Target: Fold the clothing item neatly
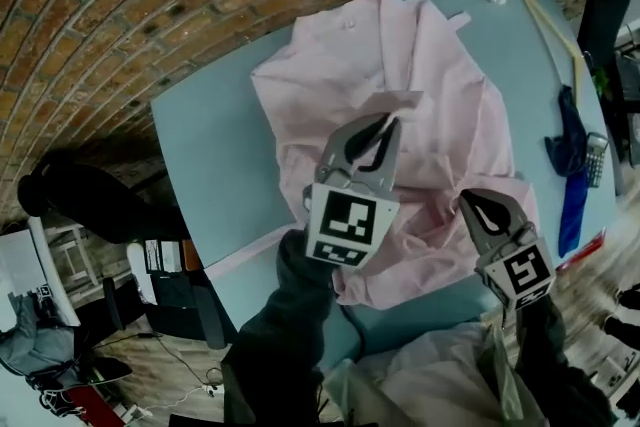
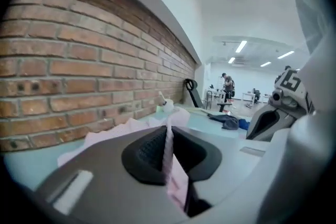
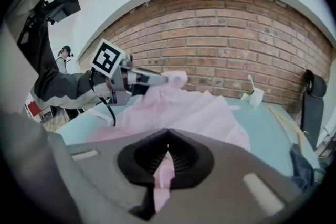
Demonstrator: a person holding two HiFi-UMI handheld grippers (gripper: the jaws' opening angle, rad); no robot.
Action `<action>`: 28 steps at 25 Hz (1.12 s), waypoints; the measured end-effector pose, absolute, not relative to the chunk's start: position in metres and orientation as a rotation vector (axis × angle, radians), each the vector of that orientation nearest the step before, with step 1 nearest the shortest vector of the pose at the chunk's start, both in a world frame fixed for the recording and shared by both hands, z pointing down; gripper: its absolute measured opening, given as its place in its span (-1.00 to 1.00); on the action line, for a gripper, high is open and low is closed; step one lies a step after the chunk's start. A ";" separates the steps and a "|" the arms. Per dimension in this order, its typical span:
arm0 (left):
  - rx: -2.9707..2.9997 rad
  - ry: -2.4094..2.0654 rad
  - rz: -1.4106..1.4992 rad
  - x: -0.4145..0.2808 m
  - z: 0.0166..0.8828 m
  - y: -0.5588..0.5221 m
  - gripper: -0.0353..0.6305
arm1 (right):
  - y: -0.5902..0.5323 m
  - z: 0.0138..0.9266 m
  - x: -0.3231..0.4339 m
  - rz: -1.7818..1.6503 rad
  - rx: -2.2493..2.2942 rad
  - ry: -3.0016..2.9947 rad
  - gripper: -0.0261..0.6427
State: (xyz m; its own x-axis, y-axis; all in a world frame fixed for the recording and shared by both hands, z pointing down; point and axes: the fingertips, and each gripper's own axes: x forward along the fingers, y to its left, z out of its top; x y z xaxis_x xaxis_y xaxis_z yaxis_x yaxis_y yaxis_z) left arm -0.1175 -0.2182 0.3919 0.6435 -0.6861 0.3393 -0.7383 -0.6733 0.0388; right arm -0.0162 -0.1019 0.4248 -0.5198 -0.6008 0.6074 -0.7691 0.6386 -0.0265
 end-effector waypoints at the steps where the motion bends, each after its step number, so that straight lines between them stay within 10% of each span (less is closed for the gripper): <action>1: 2.682 -1.082 0.532 -0.096 0.410 -0.211 -0.79 | -0.098 0.424 -0.012 0.413 1.068 -2.297 -0.92; 3: 2.687 -0.867 0.700 -0.059 0.436 -0.188 -0.74 | -0.091 0.420 -0.001 0.439 1.094 -2.297 -0.92; 6: 2.713 -0.620 0.845 -0.033 0.446 -0.148 0.00 | -0.085 0.408 0.021 0.411 1.138 -2.319 -0.86; 9: 2.758 -0.567 0.943 -0.052 0.427 -0.124 0.02 | -0.075 0.398 0.036 0.347 1.135 -2.296 -0.73; 20: 2.364 -1.399 0.528 -0.176 0.370 0.022 -0.84 | 0.051 0.475 0.090 0.163 0.727 -2.140 -0.67; 28: 2.229 -1.268 0.841 -0.108 0.453 0.148 -0.84 | 0.098 0.494 0.081 0.120 0.478 -2.201 -0.67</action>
